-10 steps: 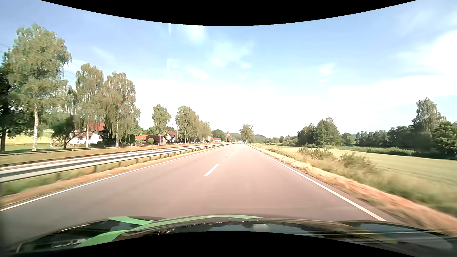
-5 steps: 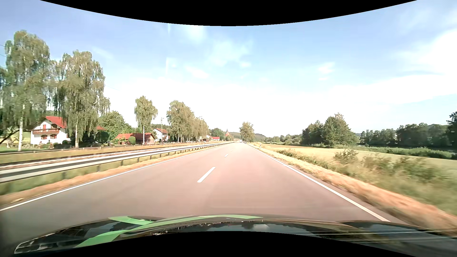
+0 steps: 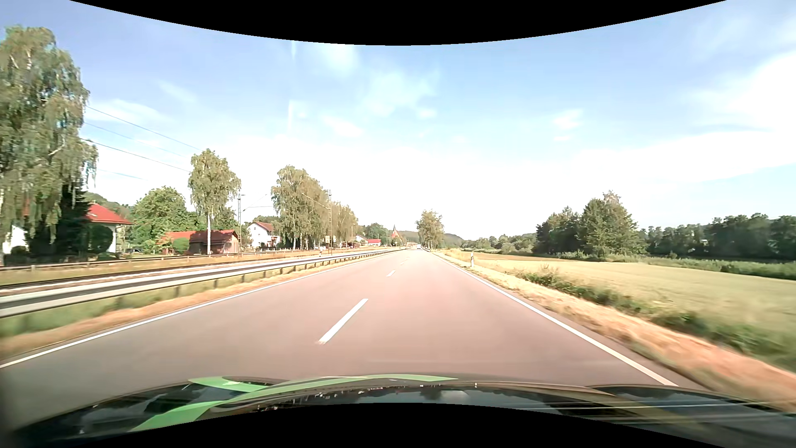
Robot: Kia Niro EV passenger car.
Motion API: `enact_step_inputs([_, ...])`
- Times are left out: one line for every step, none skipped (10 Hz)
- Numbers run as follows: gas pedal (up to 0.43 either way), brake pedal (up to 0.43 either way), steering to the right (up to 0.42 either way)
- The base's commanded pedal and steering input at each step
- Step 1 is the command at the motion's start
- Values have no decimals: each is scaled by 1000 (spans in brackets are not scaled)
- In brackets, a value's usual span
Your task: Follow the waypoints while adhering to traffic rules and regulations
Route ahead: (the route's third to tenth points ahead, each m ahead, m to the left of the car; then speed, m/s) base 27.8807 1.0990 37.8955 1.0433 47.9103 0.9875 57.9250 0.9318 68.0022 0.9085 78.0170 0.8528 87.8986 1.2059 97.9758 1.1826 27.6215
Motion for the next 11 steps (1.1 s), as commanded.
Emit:
enact_step_inputs([299, 0, 0])
enact_step_inputs([299, 0, -1])
enact_step_inputs([299, 0, -1])
enact_step_inputs([299, 0, -1])
enact_step_inputs([280, 0, -1])
enact_step_inputs([268, 0, -1])
enact_step_inputs([260, 0, -1])
enact_step_inputs([260, 0, -1])
enact_step_inputs([260, 0, -1])
enact_step_inputs([260, 0, -1])
enact_step_inputs([260, 0, -2])
